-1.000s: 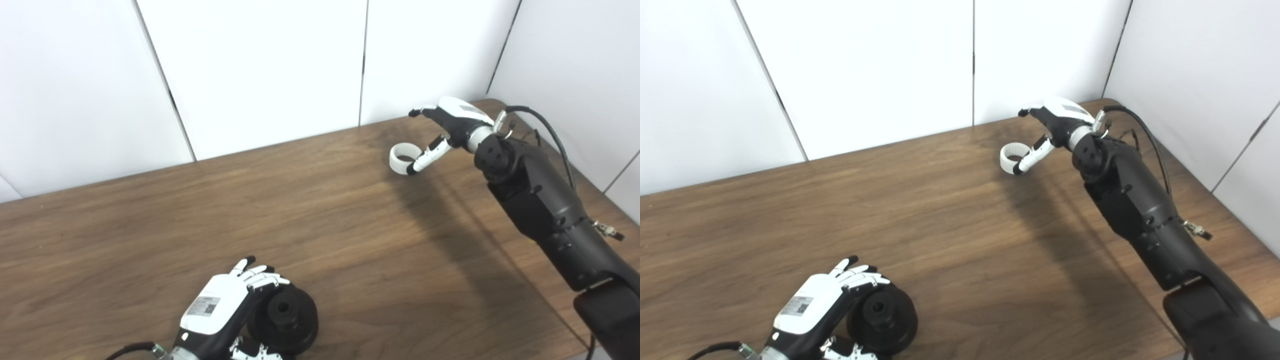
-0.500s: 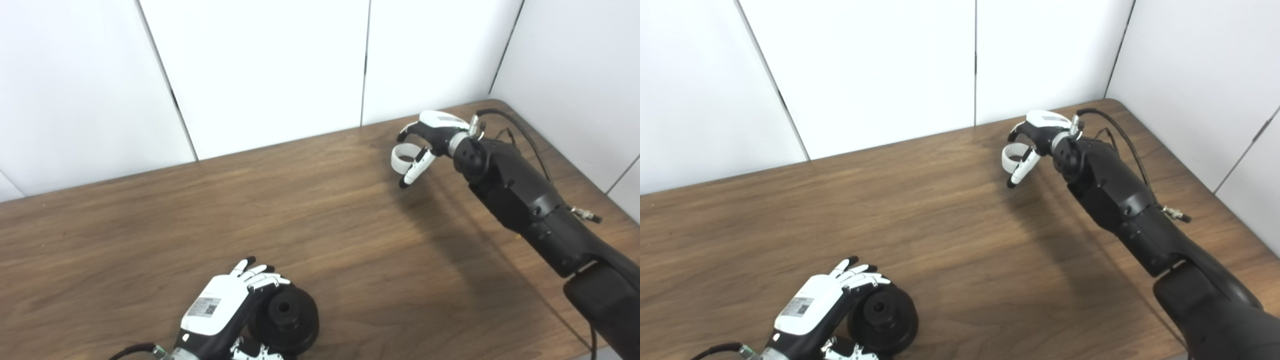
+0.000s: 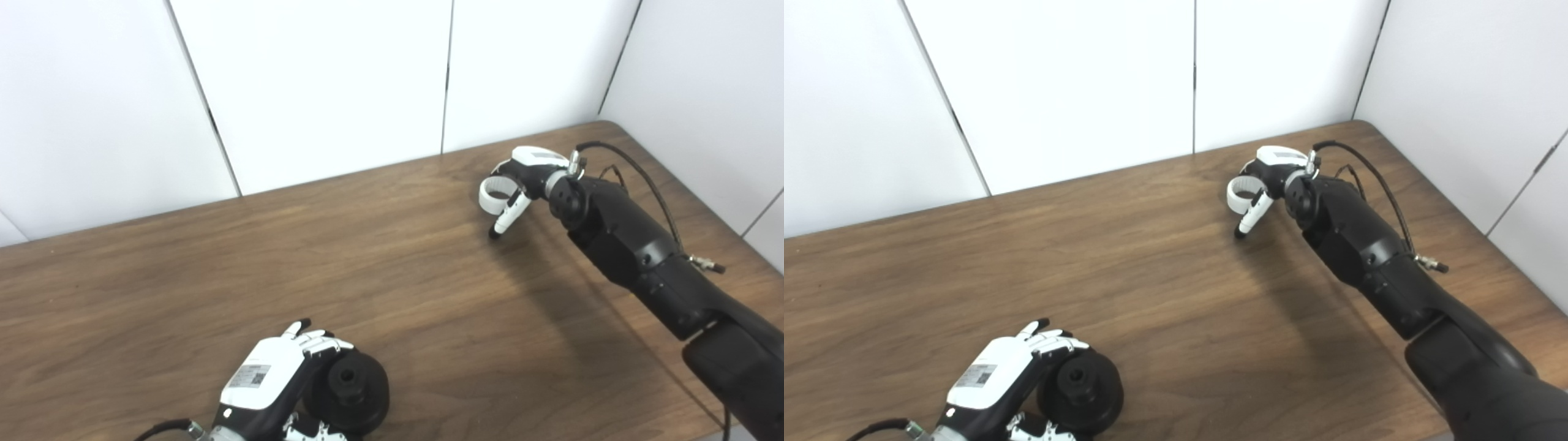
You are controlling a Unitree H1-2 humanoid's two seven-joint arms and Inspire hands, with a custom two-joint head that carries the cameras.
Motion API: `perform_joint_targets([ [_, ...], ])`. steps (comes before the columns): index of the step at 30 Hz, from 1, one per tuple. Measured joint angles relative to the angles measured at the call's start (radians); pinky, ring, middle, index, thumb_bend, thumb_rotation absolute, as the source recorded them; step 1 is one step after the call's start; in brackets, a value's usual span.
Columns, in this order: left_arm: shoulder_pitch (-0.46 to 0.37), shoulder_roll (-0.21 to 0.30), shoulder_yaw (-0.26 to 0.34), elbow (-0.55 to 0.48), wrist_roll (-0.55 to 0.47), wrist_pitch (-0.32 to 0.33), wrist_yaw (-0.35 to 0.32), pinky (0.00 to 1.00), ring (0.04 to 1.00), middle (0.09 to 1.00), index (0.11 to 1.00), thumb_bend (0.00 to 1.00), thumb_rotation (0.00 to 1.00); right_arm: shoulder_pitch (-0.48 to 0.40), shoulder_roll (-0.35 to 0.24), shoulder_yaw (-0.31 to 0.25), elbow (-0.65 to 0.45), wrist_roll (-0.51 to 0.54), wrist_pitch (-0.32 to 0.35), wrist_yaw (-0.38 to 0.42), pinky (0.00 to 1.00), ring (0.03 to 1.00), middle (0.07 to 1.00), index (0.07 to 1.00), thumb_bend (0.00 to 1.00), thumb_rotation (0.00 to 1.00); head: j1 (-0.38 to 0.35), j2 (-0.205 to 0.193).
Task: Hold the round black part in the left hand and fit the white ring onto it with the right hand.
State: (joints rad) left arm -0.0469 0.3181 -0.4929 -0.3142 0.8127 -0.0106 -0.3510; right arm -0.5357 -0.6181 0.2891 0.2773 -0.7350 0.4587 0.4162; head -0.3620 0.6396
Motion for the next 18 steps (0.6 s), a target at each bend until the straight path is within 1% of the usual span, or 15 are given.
perform_joint_targets([
  [4, 0.001, 0.000, 0.000, -0.003, 0.002, 0.003, -0.004, 0.98, 0.865, 0.780, 0.482, 0.52, 0.05, -0.002, -0.003, 0.006, 0.002, -0.001, -0.001, -0.003, 1.00, 0.979, 0.928, 0.801, 0.97, 0.29, 0.005, 0.006],
  [6, 0.001, -0.001, 0.000, -0.003, 0.002, 0.003, -0.004, 0.98, 0.864, 0.780, 0.482, 0.52, 0.06, -0.002, -0.007, 0.009, 0.002, -0.002, -0.003, -0.010, 0.97, 0.965, 0.912, 0.787, 0.96, 0.28, 0.005, 0.008],
  [8, 0.001, -0.001, -0.001, -0.003, 0.002, 0.003, -0.004, 0.97, 0.863, 0.778, 0.482, 0.52, 0.06, -0.002, -0.011, 0.010, 0.004, -0.003, -0.012, -0.030, 0.94, 0.939, 0.880, 0.755, 0.94, 0.25, 0.005, 0.009],
  [10, 0.001, -0.001, -0.001, -0.003, 0.003, 0.002, -0.004, 0.97, 0.864, 0.777, 0.482, 0.52, 0.06, -0.002, -0.017, 0.008, 0.005, -0.003, -0.032, -0.052, 0.93, 0.925, 0.858, 0.724, 0.92, 0.23, 0.006, 0.009],
  [15, 0.001, -0.001, 0.000, -0.003, 0.003, 0.002, -0.004, 0.97, 0.862, 0.776, 0.482, 0.52, 0.06, 0.001, -0.018, -0.009, 0.006, 0.001, -0.046, -0.094, 0.94, 0.906, 0.824, 0.645, 0.88, 0.19, 0.008, 0.014],
  [18, 0.002, -0.001, 0.000, -0.003, 0.003, 0.002, -0.004, 0.98, 0.867, 0.779, 0.482, 0.52, 0.06, 0.003, -0.018, -0.013, 0.010, 0.003, -0.065, -0.112, 0.92, 0.892, 0.800, 0.601, 0.86, 0.18, 0.011, 0.017],
])
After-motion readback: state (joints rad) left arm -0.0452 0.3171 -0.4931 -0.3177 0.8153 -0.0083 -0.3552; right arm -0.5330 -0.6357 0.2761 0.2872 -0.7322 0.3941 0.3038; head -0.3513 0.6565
